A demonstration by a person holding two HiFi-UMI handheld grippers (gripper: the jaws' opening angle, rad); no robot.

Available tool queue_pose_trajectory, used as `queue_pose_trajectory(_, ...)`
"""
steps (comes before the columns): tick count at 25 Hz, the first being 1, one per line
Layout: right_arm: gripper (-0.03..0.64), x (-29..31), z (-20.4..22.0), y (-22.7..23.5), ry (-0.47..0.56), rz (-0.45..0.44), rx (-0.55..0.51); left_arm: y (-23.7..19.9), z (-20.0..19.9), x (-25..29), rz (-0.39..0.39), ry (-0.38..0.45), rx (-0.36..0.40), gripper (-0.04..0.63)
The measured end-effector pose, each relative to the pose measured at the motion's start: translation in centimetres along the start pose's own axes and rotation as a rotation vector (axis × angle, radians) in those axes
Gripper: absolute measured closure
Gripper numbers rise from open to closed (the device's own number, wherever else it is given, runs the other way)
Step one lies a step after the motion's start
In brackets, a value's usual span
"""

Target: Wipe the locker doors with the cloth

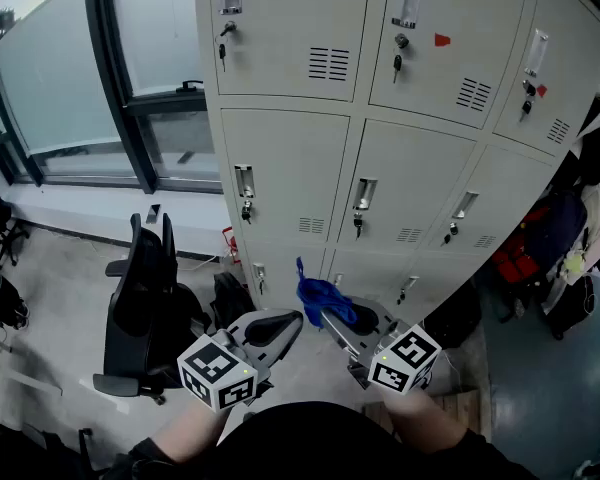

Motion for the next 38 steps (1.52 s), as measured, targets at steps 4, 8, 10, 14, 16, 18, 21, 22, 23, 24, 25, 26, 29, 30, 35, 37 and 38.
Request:
queue_pose_trajectory(4, 0.514, -0.6, 0.1, 0.6, -0.007, -0.003, 0.016, 0.4, -0.1, 0.7, -0.009, 0.003, 0.000, 0.588)
queue_pose_trajectory(8, 0.514, -0.9, 0.2, 1.2, -0.018, -0.033, 0.011, 0.9, 0.0, 1.5, -0.028, 0.004, -0.002, 0.588)
queue_pose_trajectory(10, 0.514, -1.1, 0.1, 1.6, -0.021, -0.054, 0.005, 1.0, 0.0, 2.0, -0.040, 0.005, -0.005, 0.588)
queue_pose_trajectory(14, 0.514, -1.7, -0.3, 2.4, -0.002, -0.113, -0.007, 1.5, 0.2, 3.0, -0.074, 0.011, -0.011, 0.588)
queue_pose_trajectory(16, 0.514, -1.9, -0.4, 2.8, -0.004, -0.134, -0.022, 1.6, 0.2, 3.3, -0.102, 0.011, -0.011, 0.588)
queue_pose_trajectory(18, 0.514, -2.0, -0.6, 3.4, -0.006, -0.158, -0.040, 1.6, 0.1, 3.5, -0.136, 0.015, -0.008, 0.588)
queue_pose_trajectory(21, 0.514, -1.5, -0.8, 4.3, -0.014, -0.186, -0.050, 1.3, -0.3, 3.3, -0.187, 0.026, 0.004, 0.588)
queue_pose_trajectory(22, 0.514, -1.2, -0.9, 4.4, -0.020, -0.198, -0.060, 1.1, -0.4, 3.0, -0.201, 0.029, 0.011, 0.588)
queue_pose_trajectory(23, 0.514, -0.8, -0.9, 4.5, -0.026, -0.208, -0.069, 0.8, -0.6, 2.7, -0.214, 0.030, 0.020, 0.588)
queue_pose_trajectory(24, 0.514, -0.3, -0.9, 4.5, -0.030, -0.212, -0.073, 0.5, -0.8, 2.3, -0.223, 0.029, 0.028, 0.588)
queue_pose_trajectory(25, 0.514, 0.2, -1.0, 4.4, -0.034, -0.209, -0.074, 0.0, -1.1, 1.9, -0.228, 0.027, 0.037, 0.588)
queue_pose_trajectory(26, 0.514, 0.9, -1.1, 4.3, -0.035, -0.202, -0.075, -0.6, -1.4, 1.5, -0.229, 0.025, 0.044, 0.588)
queue_pose_trajectory(29, 0.514, 4.0, -1.9, 3.9, -0.027, -0.178, -0.098, -3.2, -2.4, 0.0, -0.214, 0.017, 0.066, 0.588)
queue_pose_trajectory(30, 0.514, 5.3, -2.2, 3.6, -0.025, -0.172, -0.109, -4.1, -2.7, -0.6, -0.203, 0.015, 0.069, 0.588)
queue_pose_trajectory(35, 0.514, 12.0, -3.6, 1.4, -0.031, -0.110, -0.199, -9.2, -3.8, -3.8, -0.119, -0.004, 0.093, 0.588)
queue_pose_trajectory(37, 0.514, 14.4, -4.3, 0.7, -0.030, -0.074, -0.251, -10.9, -3.9, -5.0, -0.080, -0.005, 0.089, 0.588)
queue_pose_trajectory(38, 0.514, 15.5, -4.8, 0.5, -0.028, -0.056, -0.278, -11.7, -4.0, -5.4, -0.062, -0.005, 0.087, 0.588)
Point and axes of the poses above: the fingertips, and each gripper's own axes: x forward along the fingers, y to its right, z out of its underside, the point moved 8 cm from there along -x, backward along the fingers, and after that the axes turned 5 degrees about z, right-handed, at the moved point
